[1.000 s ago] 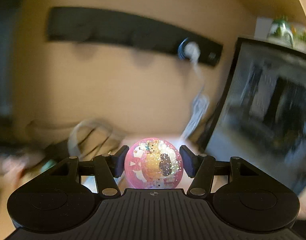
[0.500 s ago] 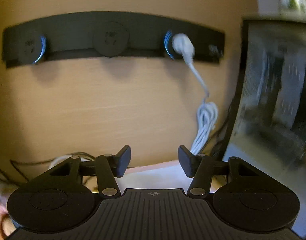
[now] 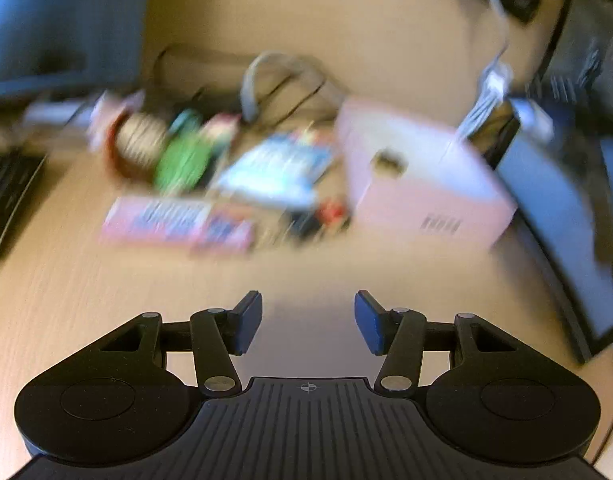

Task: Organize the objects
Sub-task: 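Release card reader into box with right tool while left grasps blue tissue packet, then reach the right tool to the black-and-red figure keychain and grasp it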

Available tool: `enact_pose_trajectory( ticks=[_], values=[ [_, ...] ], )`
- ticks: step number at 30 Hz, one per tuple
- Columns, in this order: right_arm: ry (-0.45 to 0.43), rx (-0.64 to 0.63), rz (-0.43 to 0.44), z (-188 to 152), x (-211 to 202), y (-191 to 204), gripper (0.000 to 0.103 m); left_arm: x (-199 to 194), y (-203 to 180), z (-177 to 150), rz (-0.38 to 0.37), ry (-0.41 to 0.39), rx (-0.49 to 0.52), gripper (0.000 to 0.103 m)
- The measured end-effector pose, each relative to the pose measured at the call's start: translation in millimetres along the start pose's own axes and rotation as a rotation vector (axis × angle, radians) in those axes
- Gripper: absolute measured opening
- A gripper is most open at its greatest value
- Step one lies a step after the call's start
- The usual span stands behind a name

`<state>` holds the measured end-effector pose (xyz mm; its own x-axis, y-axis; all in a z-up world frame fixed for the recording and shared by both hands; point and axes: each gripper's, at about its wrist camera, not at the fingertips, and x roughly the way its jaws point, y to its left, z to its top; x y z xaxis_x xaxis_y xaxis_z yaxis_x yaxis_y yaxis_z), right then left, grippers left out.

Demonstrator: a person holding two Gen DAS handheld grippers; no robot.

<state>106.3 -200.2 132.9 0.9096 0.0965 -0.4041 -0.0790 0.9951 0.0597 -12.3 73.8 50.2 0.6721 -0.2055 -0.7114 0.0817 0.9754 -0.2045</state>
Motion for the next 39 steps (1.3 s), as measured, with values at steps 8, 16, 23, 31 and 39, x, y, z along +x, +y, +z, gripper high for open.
enact_pose_trajectory(
  ticks=[8, 16, 23, 31, 39],
  values=[
    [0.063, 0.081, 0.025, -15.3, 20.7, 21.6, 0.075, -27.8, 40.8, 4.2, 0.075, -0.032, 0.078, 0.056],
    [0.150, 0.015, 0.028, -75.6, -46.3, 47.1, 0.080, 21.1, 20.1, 91.4, -0.047, -0.044, 0.210, 0.056],
    [0.186, -0.028, -0.087, -96.2, -94.7, 33.3, 0.085, 111.9, -20.3, 138.4, -0.006, 0.043, 0.404, 0.056],
    [0.277, 0.012, -0.186, -122.8, -124.6, 1.3, 0.085, 174.8, -20.3, 143.5, 0.034, 0.166, 0.378, 0.063],
    [0.290, -0.025, -0.152, -130.4, -122.6, 4.1, 0.088, 153.3, -0.5, 135.9, 0.017, 0.142, 0.257, 0.056]
  ],
)
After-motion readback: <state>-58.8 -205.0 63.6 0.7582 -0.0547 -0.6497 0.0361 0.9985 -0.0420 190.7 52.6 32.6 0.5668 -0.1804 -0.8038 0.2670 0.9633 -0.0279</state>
